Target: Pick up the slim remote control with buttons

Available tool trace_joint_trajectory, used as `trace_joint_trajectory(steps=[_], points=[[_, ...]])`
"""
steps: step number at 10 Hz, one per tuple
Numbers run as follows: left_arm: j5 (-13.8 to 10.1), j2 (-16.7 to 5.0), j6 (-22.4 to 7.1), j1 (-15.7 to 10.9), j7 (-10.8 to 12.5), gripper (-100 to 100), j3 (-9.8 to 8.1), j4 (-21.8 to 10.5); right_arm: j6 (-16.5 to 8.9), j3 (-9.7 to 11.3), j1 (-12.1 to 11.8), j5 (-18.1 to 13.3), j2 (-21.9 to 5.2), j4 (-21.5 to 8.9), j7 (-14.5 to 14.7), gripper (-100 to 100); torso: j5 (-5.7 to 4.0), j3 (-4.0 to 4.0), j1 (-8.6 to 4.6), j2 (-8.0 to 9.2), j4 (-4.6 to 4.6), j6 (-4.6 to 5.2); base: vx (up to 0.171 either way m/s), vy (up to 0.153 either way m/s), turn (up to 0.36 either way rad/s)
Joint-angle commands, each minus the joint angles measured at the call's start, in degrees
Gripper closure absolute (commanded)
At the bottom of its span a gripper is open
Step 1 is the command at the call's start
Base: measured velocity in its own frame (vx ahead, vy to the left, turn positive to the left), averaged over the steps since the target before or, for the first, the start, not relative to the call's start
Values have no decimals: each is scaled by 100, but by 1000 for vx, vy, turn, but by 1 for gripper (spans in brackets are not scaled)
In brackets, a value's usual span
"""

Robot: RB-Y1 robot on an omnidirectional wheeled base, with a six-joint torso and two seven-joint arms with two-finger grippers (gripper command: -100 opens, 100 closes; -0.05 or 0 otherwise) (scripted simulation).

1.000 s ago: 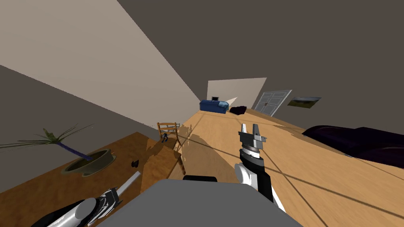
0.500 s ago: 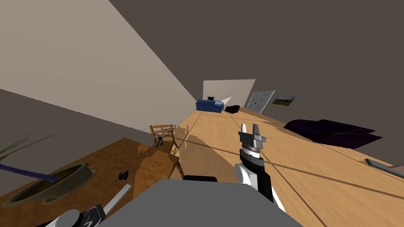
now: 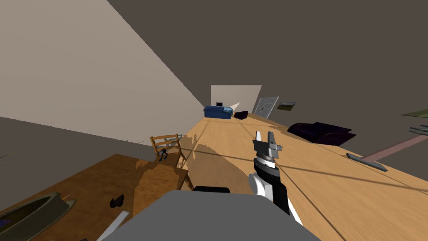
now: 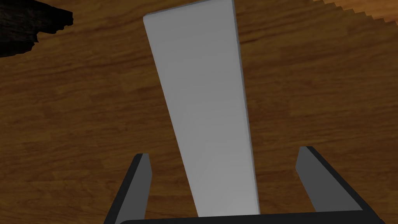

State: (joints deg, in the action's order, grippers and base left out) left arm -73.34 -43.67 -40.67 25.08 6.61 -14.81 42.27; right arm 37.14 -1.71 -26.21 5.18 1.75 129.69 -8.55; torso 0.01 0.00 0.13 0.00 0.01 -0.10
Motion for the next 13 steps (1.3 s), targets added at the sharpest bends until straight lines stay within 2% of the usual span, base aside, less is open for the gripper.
trace_joint_trajectory(steps=[1,2,3,4,5,8,9,10,11,12,13], points=[[-193,-53,-258,-29,-62,-100,12,-286,0,0,0,0,0,0,0,0,0,0,0,0,0,0,1,55,-221],[-193,-53,-258,-29,-62,-100,12,-242,0,0,0,0,0,0,0,0,1,1,3,3,0,-2,1,49,-131],[-193,-53,-258,-29,-62,-100,12,-357,0,0,0,0,0,0,0,0,2,1,2,1,1,-2,4,24,-19],[-308,-80,-401,-21,-101,-100,17,-536,0,0,-1,0,0,0,0,0,0,0,-6,1,0,-6,3,20,-142],[-308,-80,-401,-21,-101,-100,17,-536,0,0,0,0,0,0,0,0,-1,1,-9,2,0,-2,1,22,-84],[-545,-129,-706,-1,-194,-100,40,-909,0,0,0,0,0,0,0,0,-1,2,-5,3,1,-3,-3,34,-144],[-505,-117,-637,-7,-195,-100,34,-850,0,0,0,0,0,0,0,0,0,2,-3,4,1,-2,-4,20,-33],[-509,-120,-658,-9,-187,0,37,-857,0,-1,-1,0,0,0,0,0,-1,2,-9,3,1,-6,0,0,0],[-345,59,-512,-127,-179,-100,46,-930,0,0,-1,0,0,0,0,0,-2,1,-15,2,0,-6,3,37,21],[-345,59,-512,-127,-179,-100,46,-930,0,-1,-1,0,0,0,0,0,1,0,-6,0,0,-5,0,56,8],[-215,202,-397,-222,-173,-100,53,-988,0,-1,-1,0,0,0,0,0,1,1,1,1,0,-6,-11,38,-23]])
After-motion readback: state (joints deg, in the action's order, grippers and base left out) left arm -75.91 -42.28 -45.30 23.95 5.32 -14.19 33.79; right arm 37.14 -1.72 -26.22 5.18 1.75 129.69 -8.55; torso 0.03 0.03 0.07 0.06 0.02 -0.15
